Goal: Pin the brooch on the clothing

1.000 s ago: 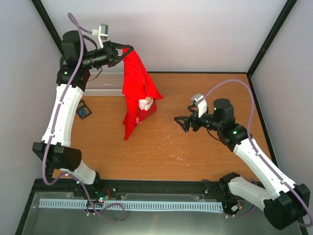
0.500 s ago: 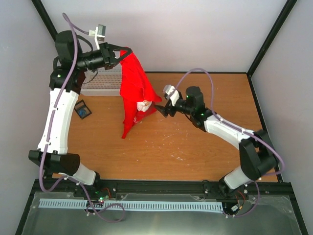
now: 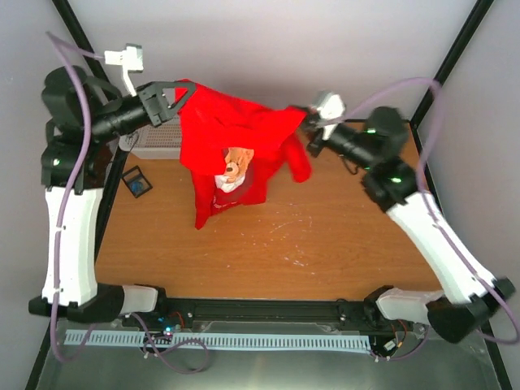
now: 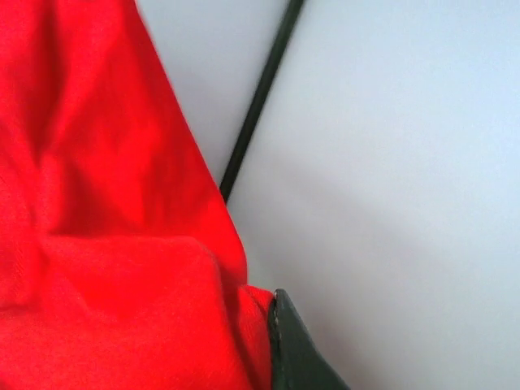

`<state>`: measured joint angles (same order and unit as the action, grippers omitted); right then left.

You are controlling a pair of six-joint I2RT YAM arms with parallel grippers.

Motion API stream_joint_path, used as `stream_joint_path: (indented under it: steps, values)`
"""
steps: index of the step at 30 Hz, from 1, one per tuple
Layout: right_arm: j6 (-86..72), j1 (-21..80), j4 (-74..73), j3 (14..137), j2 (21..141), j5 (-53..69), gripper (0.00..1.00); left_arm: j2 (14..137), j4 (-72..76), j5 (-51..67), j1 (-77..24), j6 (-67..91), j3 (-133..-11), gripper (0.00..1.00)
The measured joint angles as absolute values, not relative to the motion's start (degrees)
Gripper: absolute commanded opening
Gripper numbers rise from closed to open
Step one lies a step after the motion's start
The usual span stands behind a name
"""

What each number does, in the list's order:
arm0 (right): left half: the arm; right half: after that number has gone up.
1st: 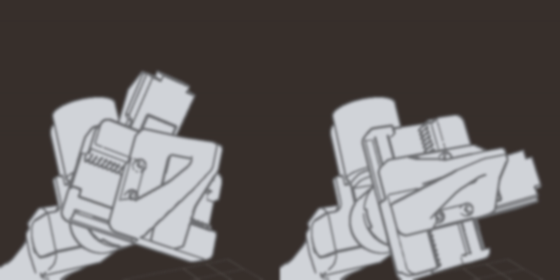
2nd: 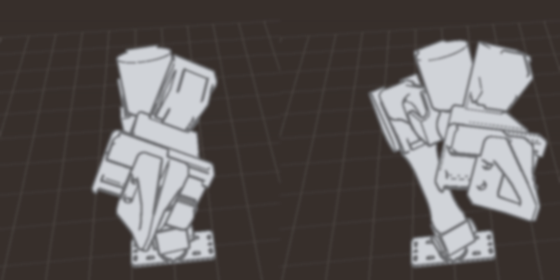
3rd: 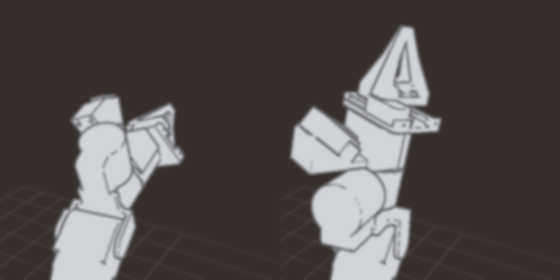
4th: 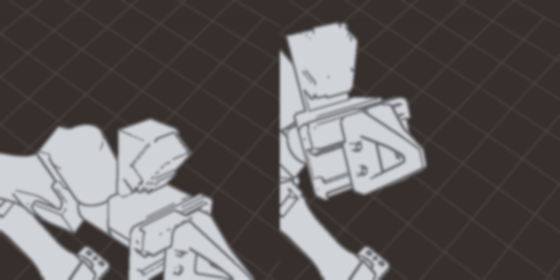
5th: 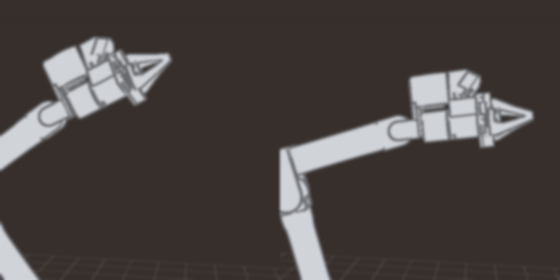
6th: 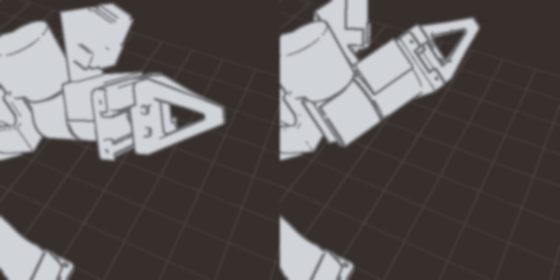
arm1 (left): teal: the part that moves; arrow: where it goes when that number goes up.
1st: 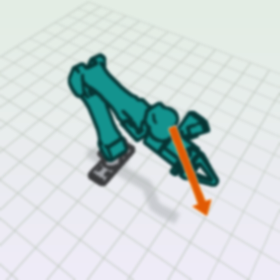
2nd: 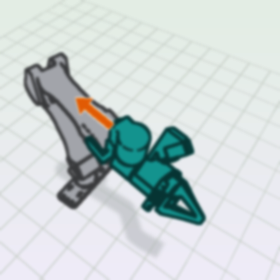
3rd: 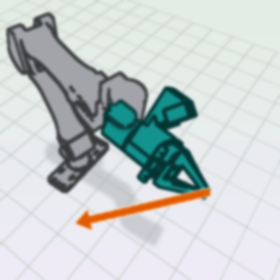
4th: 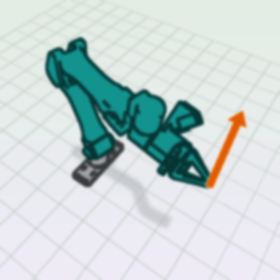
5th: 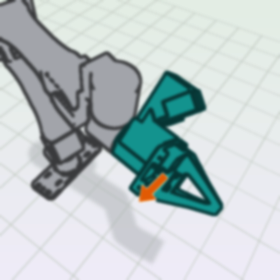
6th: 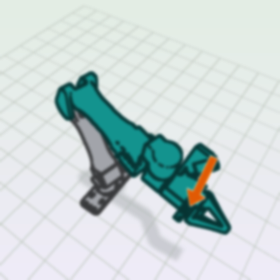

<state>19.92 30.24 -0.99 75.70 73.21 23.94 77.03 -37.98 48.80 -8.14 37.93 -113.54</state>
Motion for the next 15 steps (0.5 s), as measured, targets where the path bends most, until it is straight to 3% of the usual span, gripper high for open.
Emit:
stream_joint_path:
  steps: [8,15]
  values:
    - [15.64,30.59,-18.37,98.63,58.37,35.09,0.03,63.72,-33.98,49.45,-8.16,31.35,-109.43,0.01]
    - [3.77,30.87,-21.45,103.98,55.96,35.05,0.03,58.54,-30.02,50.22,-8.45,32.12,-109.23,0.01]
